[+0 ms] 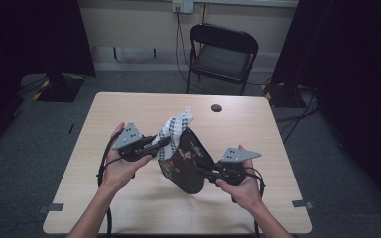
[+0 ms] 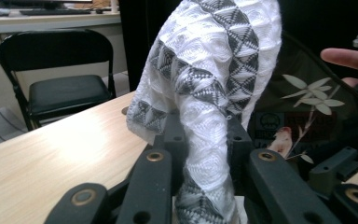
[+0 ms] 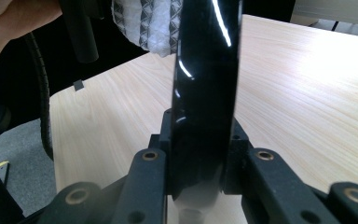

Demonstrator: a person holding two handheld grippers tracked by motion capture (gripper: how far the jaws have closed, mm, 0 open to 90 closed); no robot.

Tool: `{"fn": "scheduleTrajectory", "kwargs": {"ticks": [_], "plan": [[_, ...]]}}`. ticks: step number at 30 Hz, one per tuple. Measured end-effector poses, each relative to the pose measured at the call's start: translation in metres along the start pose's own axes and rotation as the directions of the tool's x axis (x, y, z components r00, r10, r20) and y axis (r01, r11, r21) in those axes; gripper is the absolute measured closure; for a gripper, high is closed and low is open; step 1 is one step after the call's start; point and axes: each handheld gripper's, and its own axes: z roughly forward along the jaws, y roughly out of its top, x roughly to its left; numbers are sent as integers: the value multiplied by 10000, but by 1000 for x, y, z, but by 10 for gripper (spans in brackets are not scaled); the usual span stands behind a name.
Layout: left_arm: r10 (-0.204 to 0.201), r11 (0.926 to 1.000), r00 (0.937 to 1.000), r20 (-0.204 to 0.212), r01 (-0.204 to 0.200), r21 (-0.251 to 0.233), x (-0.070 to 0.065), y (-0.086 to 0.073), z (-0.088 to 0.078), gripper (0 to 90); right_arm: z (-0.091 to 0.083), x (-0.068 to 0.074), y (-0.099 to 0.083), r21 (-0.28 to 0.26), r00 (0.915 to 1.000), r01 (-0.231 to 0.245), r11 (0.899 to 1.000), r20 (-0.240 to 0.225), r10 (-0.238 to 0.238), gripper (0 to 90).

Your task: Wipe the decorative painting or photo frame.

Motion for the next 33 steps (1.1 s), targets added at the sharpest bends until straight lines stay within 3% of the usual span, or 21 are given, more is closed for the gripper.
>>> {"fn": "scheduleTrajectory", "kwargs": {"ticks": [2, 5, 14, 18, 24, 28, 33], "plan": [[199, 9998, 9998, 39, -199, 4, -1, 1, 1, 766, 0, 0, 0, 17, 10000, 1, 10000, 12, -1, 762], [184, 9998, 9998, 77, -183, -99, 0, 0, 2, 768, -1, 0, 0, 9, 10000, -10, 10000, 1, 10, 759], [-384, 9993, 9993, -32, 384, -13, 9, -5, 0, 775, 0, 0, 0, 0, 10000, -41, 10000, -52, 41, 751], [-80, 10000, 9999, 101, 80, 33, 1, -1, 1, 779, 0, 0, 0, 10, 10000, -30, 10000, -55, 30, 751], [64, 10000, 9994, 327, -66, 65, -6, 3, 3, 779, 0, 0, 0, 25, 10000, 3, 10000, -39, -3, 752], [-181, 9998, 9992, 354, 181, 7, 1, -1, 2, 779, 0, 0, 0, 1, 10000, -7, 10000, -42, 7, 751], [-639, 9978, 9979, 36, 638, 178, 10, -6, 0, 778, 1, 0, 0, 2, 10000, -14, 10000, -58, 14, 750]]}}
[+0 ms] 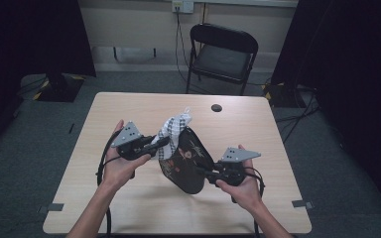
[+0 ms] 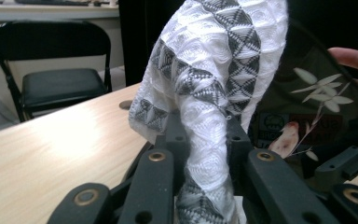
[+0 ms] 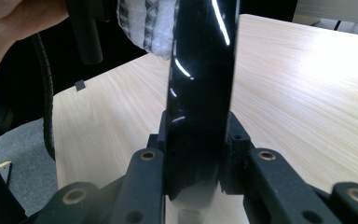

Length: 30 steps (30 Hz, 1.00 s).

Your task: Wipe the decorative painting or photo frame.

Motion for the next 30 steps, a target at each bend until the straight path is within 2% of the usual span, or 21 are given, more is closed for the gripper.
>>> {"fn": "scheduleTrajectory", "kwargs": {"ticks": [4, 9, 11, 13, 17, 18, 20, 22, 25, 28, 30], "plan": [[100, 9999, 9999, 120, -100, 19, -6, 3, 0, 778, 0, 0, 0, 12, 10000, 25, 10000, 5, -25, 750], [386, 9992, 9974, 614, -382, -84, -21, 8, 5, 777, 0, 1, 0, 34, 10000, 48, 10000, 38, -48, 751], [355, 9994, 9977, 569, -351, -78, -21, 7, 6, 777, -1, 0, 0, 59, 10000, 44, 10000, 56, -45, 751], [482, 9988, 9984, 305, -481, -63, -17, 6, 5, 776, -1, 0, 0, 50, 10000, 45, 10000, 59, -45, 751], [447, 9990, 9983, -377, -445, 74, -4, 2, 2, 775, 0, 1, 0, 35, 10000, 70, 10000, 49, -70, 748], [248, 9997, 9988, -420, -245, 58, -1, 1, 1, 775, 0, 1, 0, 34, 10000, 67, 10000, 48, -67, 748], [-94, 9999, 9995, -293, 96, 49, 4, -3, 0, 775, 0, 1, 0, 24, 10000, 40, 10000, 33, -40, 748], [-90, 9999, 9996, -280, 93, 100, 2, -3, 0, 775, 1, 1, 1, 55, 10000, 56, 10000, 45, -56, 747], [50, 9999, 10000, -40, -49, 95, -7, 0, 3, 774, 1, 1, 1, 66, 10000, 38, 10000, 36, -39, 745], [448, 9989, 9987, 261, -451, 99, -20, 5, 6, 773, 0, 0, 1, 73, 10000, 45, 10000, 32, -45, 745], [516, 9987, 9974, 503, -518, 28, -27, 7, 8, 772, 0, 1, 0, 77, 10000, 35, 10000, 38, -35, 745]]}}
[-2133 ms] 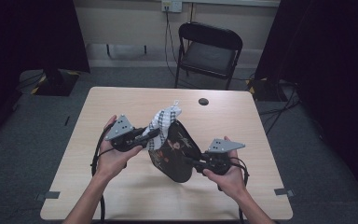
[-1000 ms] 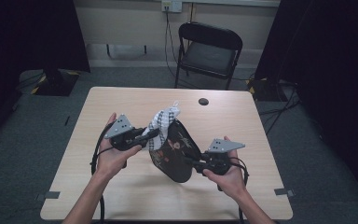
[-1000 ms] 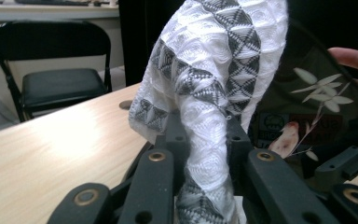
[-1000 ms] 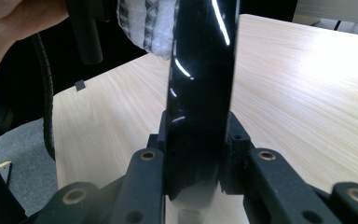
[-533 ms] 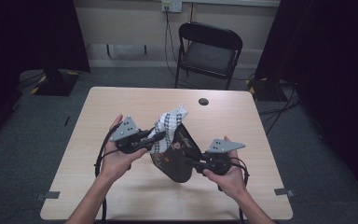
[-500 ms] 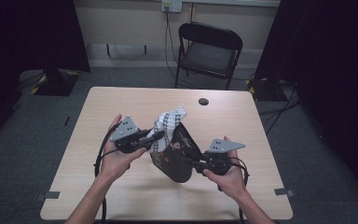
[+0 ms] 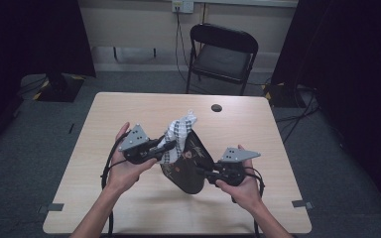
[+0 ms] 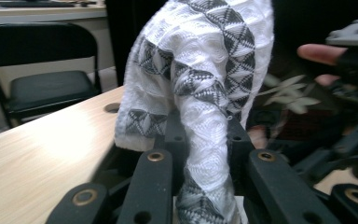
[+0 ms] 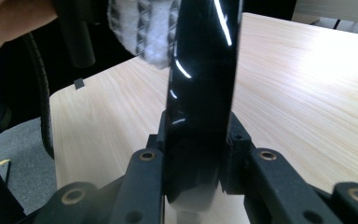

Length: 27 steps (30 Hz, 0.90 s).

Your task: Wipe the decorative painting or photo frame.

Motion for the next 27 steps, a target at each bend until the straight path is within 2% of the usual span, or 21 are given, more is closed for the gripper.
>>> {"fn": "scheduleTrajectory", "kwargs": {"ticks": [1, 3, 6, 9, 10, 16, 18, 20, 22, 27], "plan": [[158, 9998, 9999, 24, -158, 80, -3, 1, 1, 771, 0, 0, 0, -1, 10000, -10, 10000, -3, 10, 746], [218, 9997, 9997, 133, -219, 89, -6, 2, 2, 771, 0, 0, 0, 3, 10000, 13, 10000, 7, -13, 746], [284, 9995, 9996, 23, -284, 113, -3, 0, 3, 771, 0, 0, 0, 6, 10000, 16, 10000, 14, -16, 746], [549, 9980, 9959, -716, -525, 356, 4, -2, 0, 771, 0, 0, 0, -17, 10000, 14, 10000, 7, -14, 744], [461, 9983, 9947, -919, -426, 396, 7, -3, -1, 770, 1, 0, 0, -10, 10000, 2, 10000, 0, -2, 742], [-199, 9988, 9924, -1216, 252, 426, 25, -12, -6, 770, 1, 0, 0, -11, 10000, -11, 10000, -18, 11, 741], [-493, 9977, 9928, -1095, 540, 401, 28, -15, -6, 771, 1, 0, 0, -17, 10000, -5, 10000, -19, 5, 740], [-527, 9976, 9937, -987, 569, 398, 26, -14, -6, 772, 1, 0, 0, 4, 10000, -8, 10000, -30, 8, 740], [-547, 9980, 9969, -567, 564, 296, 19, -11, -4, 772, 1, 0, 0, 17, 10000, -19, 10000, -42, 19, 740], [-121, 9994, 9996, 256, 112, 335, -3, -8, 9, 771, 1, -1, -1, 53, 10000, -3, 10000, 13, 3, 733]]}}
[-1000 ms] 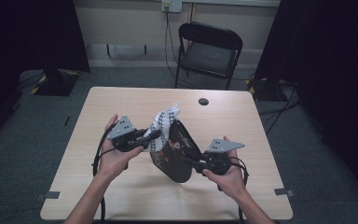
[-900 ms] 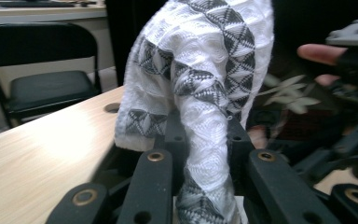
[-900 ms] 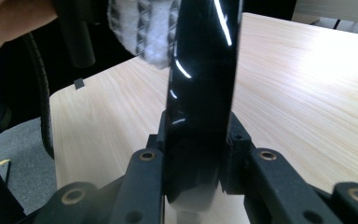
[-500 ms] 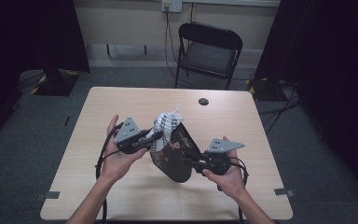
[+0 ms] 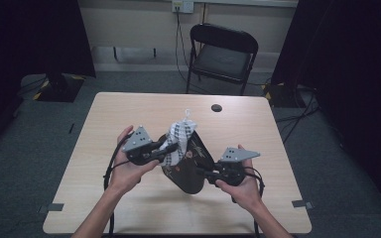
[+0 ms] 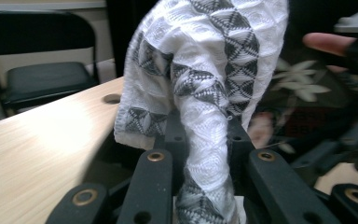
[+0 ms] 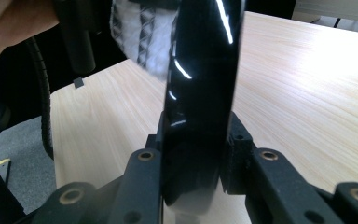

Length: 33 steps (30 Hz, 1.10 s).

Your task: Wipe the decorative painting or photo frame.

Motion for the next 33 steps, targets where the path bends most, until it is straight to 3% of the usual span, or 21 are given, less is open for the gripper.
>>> {"fn": "scheduleTrajectory", "kwargs": {"ticks": [4, 7, 13, 15, 20, 23, 25, 27, 29, 33], "plan": [[121, 9999, 9998, 133, -122, 32, -1, -1, 4, 771, -1, -1, -1, 51, 10000, -8, 10000, 95, 7, 731], [211, 9997, 9992, -350, -206, 125, 7, -2, 0, 771, 0, -1, -1, 20, 10000, -7, 10000, 75, 7, 733], [-684, 9971, 9902, -1220, 721, 259, 29, -11, -11, 772, 1, 1, 0, -7, 10000, 13, 10000, 63, -13, 732], [-740, 9963, 9900, -1198, 787, 345, 29, -11, -11, 772, 1, 1, 0, 4, 9999, 48, 10000, 89, -48, 732], [-283, 9994, 9983, -503, 291, 168, 14, -3, -6, 772, -3, 1, 2, 59, 9999, 30, 10000, 139, -31, 732], [45, 9998, 10000, -74, -43, 182, 0, 3, -3, 772, -3, 2, 2, -9, 9998, 68, 10000, 178, -68, 732], [61, 9999, 9998, 214, -64, 133, -5, 5, -1, 771, -3, 3, 2, -29, 9998, 51, 10000, 194, -51, 734], [189, 9997, 9998, 102, -191, 147, -4, 5, 1, 771, -4, 3, 2, -26, 9998, 48, 10000, 201, -48, 737], [40, 9999, 10000, 49, -40, 113, 1, 4, 0, 771, -5, 2, 1, -65, 9998, 11, 10000, 205, -10, 746], [-79, 9998, 9985, -534, 90, 196, 15, -1, -5, 771, -6, 1, 2, -112, 9998, 1, 9999, 222, 2, 747]]}}
